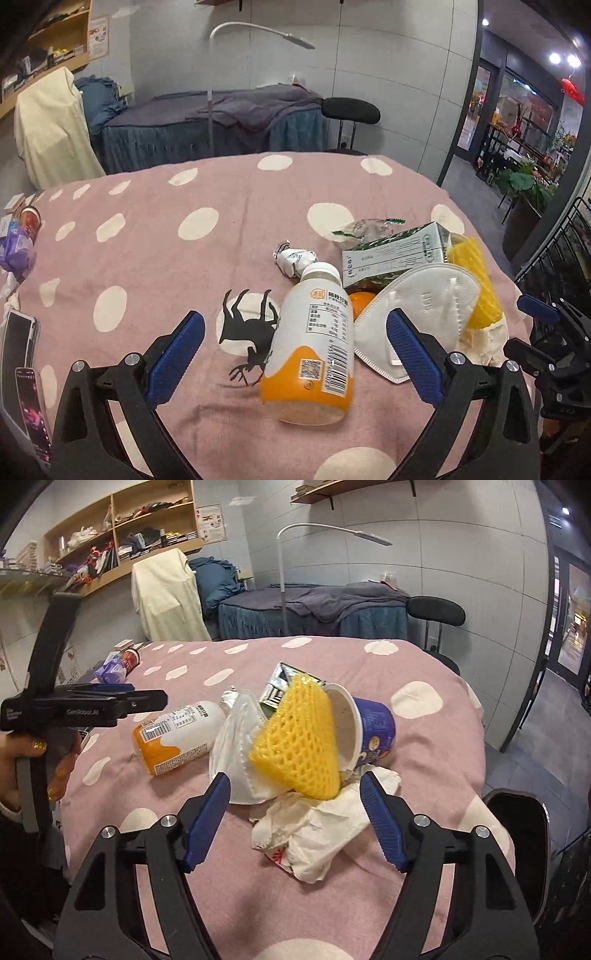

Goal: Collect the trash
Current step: 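Return both tools to the bed and reach toward the trash pile, then grasp the white bottle with the left tool while the right tool grasps the yellow foam net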

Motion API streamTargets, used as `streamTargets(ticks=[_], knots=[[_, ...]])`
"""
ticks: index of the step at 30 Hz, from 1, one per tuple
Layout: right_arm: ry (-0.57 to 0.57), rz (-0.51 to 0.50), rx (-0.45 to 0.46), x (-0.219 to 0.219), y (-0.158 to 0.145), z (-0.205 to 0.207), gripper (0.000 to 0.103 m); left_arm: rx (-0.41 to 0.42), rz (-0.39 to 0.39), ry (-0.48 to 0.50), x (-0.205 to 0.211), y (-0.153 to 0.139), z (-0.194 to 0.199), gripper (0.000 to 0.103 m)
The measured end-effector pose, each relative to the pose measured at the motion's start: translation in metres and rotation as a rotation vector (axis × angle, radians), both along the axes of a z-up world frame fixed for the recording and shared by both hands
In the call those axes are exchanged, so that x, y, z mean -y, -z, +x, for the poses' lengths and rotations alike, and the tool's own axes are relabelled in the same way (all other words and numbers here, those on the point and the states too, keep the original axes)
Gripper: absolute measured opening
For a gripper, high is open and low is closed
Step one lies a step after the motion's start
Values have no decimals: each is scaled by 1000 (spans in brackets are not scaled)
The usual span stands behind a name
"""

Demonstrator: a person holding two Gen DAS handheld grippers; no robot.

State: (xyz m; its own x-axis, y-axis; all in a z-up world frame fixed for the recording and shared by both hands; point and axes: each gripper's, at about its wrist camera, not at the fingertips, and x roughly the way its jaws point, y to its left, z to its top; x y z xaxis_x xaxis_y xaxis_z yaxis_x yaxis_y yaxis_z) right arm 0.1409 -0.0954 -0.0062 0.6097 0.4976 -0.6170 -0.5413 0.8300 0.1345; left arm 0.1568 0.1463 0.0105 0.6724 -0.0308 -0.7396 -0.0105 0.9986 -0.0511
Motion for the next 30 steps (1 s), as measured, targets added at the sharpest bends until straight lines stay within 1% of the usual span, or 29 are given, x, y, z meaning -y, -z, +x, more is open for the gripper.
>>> streamTargets(ticks=[1, 4, 8, 11, 12, 13, 14, 15, 16, 17, 20, 25, 30], knots=[[-9, -15, 8, -6, 0, 1, 61, -23, -5, 12, -3, 2, 6, 97], [-16, -66, 14, -19, 4, 11, 50, -112, -13, 62, -9, 14, 27, 97], [10, -120, 23, -27, 10, 22, 48, -245, -24, 156, -6, 33, 52, 97], [21, -122, 13, -25, 13, 26, 34, -312, -35, 180, -3, 45, 64, 95], [23, -122, 10, -25, 13, 27, 25, -333, -36, 194, -1, 50, 67, 94], [24, -121, 5, -25, 14, 28, 19, -347, -37, 201, 0, 54, 69, 93], [24, -117, -2, -24, 14, 29, 19, -365, -41, 205, 2, 58, 71, 90], [25, -108, -7, -22, 15, 29, 18, -383, -56, 214, 3, 63, 71, 84], [27, -96, -11, -21, 15, 29, 17, -396, -77, 222, 4, 66, 71, 80], [27, -86, -15, -19, 15, 29, 17, -401, -92, 224, 5, 68, 70, 75], [26, -62, -14, -14, 13, 27, 16, -375, -76, 227, 8, 65, 58, 62], [7, -17, -2, -10, 6, 20, 16, -325, -85, 209, -1, 57, 38, 62], [-12, 22, 23, -5, -5, 7, 16, -230, -120, 148, -12, 41, 10, 62]])
